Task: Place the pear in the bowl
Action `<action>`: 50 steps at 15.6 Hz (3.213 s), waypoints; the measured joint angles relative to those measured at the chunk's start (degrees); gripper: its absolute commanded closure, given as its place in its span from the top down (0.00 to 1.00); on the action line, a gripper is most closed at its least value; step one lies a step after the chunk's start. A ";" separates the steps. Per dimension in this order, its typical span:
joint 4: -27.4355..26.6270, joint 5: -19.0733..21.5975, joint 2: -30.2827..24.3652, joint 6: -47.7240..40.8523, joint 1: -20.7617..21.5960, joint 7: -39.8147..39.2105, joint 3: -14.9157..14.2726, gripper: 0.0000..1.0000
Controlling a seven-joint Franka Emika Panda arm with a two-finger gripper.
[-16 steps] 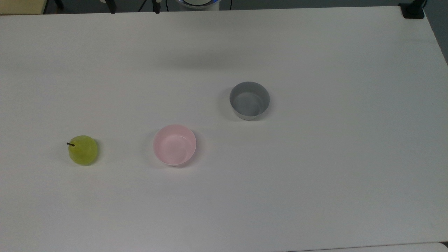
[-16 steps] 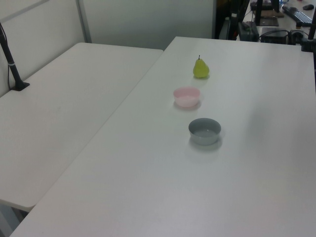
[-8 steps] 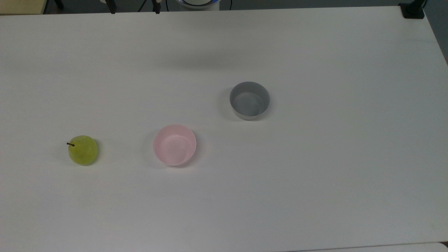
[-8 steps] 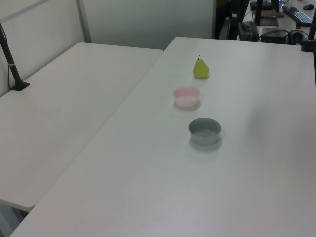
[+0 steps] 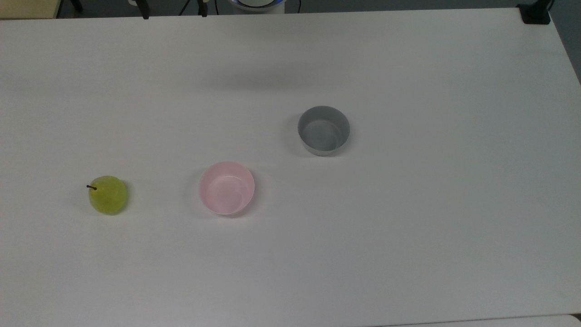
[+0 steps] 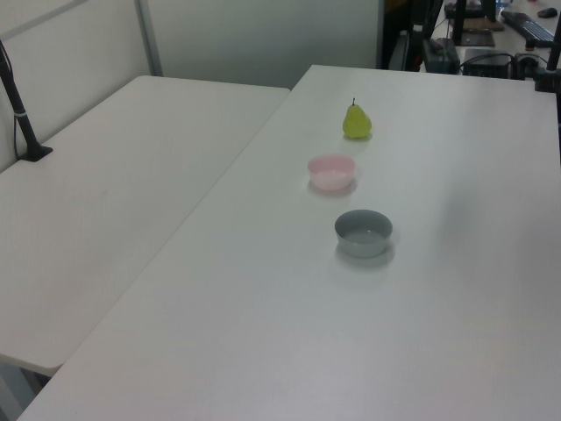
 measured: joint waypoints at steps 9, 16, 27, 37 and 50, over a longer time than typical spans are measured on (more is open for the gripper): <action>0.05 -8.86 3.19 4.13 -1.70 -8.02 -0.72 1.00; 0.36 -10.26 9.78 13.56 -4.48 -8.73 -0.86 1.00; -1.21 -7.35 18.96 34.05 -6.88 -8.75 -0.89 1.00; -4.65 -7.33 24.82 47.93 -8.28 -8.06 -0.90 1.00; -4.69 -6.54 32.70 63.13 -8.31 -7.84 -0.90 0.85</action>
